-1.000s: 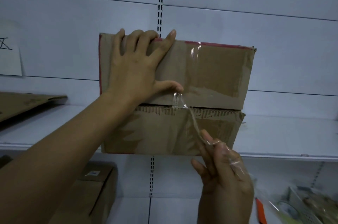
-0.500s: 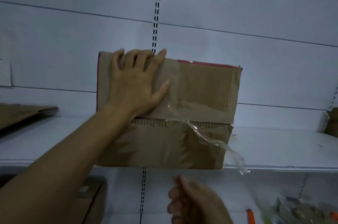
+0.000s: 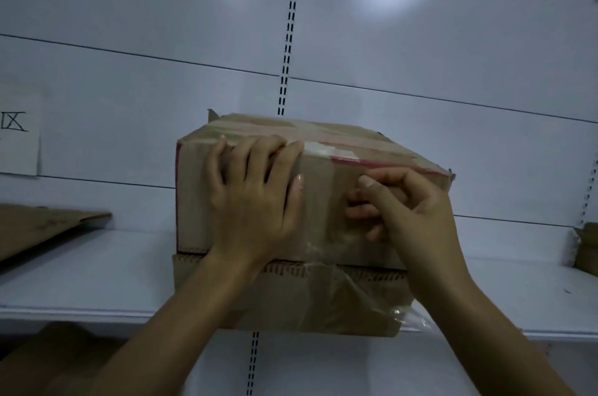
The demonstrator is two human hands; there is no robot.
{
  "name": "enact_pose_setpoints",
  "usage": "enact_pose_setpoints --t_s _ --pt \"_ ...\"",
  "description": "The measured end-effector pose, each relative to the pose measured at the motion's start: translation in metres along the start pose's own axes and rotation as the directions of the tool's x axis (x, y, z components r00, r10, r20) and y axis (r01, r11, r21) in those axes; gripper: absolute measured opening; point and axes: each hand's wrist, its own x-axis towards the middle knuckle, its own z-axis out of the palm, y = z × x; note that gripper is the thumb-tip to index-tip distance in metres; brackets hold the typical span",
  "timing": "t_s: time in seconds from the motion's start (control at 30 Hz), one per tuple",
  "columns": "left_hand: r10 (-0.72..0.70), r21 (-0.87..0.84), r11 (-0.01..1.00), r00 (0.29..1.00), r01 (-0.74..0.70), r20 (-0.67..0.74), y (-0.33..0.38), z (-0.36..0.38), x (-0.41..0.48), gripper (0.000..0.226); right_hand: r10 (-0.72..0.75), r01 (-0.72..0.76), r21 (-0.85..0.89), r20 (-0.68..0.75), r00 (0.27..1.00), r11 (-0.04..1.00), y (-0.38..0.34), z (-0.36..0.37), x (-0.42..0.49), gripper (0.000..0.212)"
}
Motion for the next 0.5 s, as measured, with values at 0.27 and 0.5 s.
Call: enact_pose_setpoints --t_s 0.27,0.5 --pt "0.039 -0.023 0.999 0.988 -0.043 -0.150 0.008 -0.021 -0.016 0.036 -0.416 0.386 -0.331 -0.022 0.909 0.861 0.003 -0.013 -0.021 0.016" --pt "0.118 0.041 0.993 0.954 -0.111 -0.277 0.016 -0.041 -0.040 0.038 -0.727 0.631 -0.768 0.369 0.580 0.114 0.007 -0.046 -0.016 0.068"
